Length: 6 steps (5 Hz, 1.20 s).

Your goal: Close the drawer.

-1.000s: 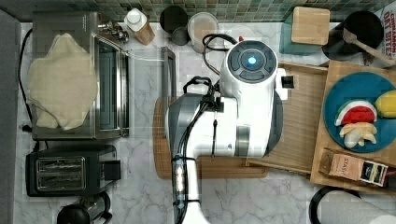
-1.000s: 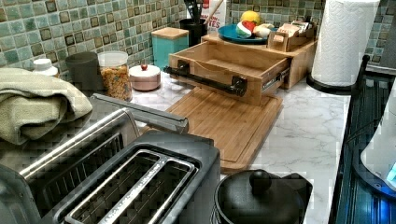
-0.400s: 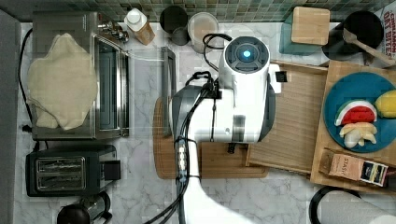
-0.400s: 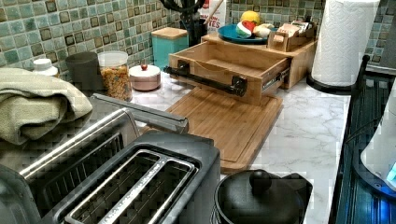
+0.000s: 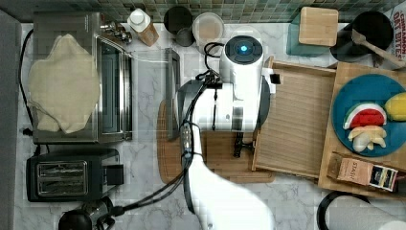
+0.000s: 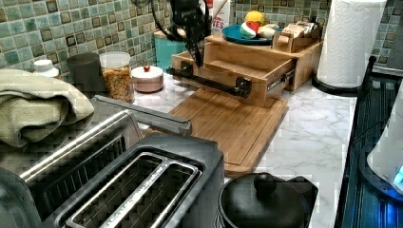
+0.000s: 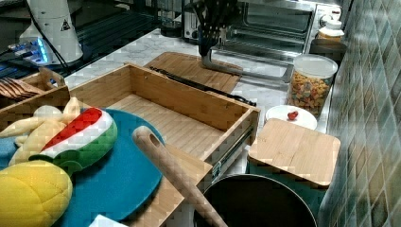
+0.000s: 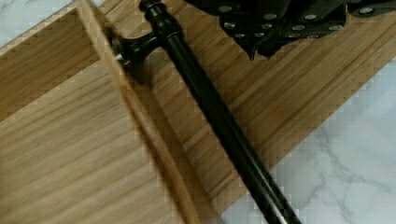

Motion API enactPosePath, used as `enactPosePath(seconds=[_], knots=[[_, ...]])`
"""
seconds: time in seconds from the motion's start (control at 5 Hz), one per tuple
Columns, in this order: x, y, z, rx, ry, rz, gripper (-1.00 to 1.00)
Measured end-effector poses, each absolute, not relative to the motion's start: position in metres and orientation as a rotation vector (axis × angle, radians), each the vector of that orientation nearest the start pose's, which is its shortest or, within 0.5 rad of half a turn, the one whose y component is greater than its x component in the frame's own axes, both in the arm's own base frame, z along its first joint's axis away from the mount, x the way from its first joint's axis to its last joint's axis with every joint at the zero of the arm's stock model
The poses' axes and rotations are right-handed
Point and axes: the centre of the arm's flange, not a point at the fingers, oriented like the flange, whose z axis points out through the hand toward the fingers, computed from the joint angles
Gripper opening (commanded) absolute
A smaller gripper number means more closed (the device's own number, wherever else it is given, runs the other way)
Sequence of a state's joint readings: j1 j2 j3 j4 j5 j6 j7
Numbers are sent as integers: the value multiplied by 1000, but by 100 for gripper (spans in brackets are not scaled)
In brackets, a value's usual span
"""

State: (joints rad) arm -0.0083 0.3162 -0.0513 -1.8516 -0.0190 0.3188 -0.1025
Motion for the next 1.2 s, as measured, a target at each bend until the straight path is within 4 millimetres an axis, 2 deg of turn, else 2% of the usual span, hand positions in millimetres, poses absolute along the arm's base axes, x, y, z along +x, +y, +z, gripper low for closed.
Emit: enactPosePath(seconds=[0.2,0.4,0.6,0.8,1.2], knots=[[595,-30,305,-3031,1079,460,-100],[605,-26,297,-3060,968,207,-100],[606,-27,294,-3052,956,111,-100],[600,-27,290,-3071,925,188,-100],[602,-35,290,-3145,796,140,-100]])
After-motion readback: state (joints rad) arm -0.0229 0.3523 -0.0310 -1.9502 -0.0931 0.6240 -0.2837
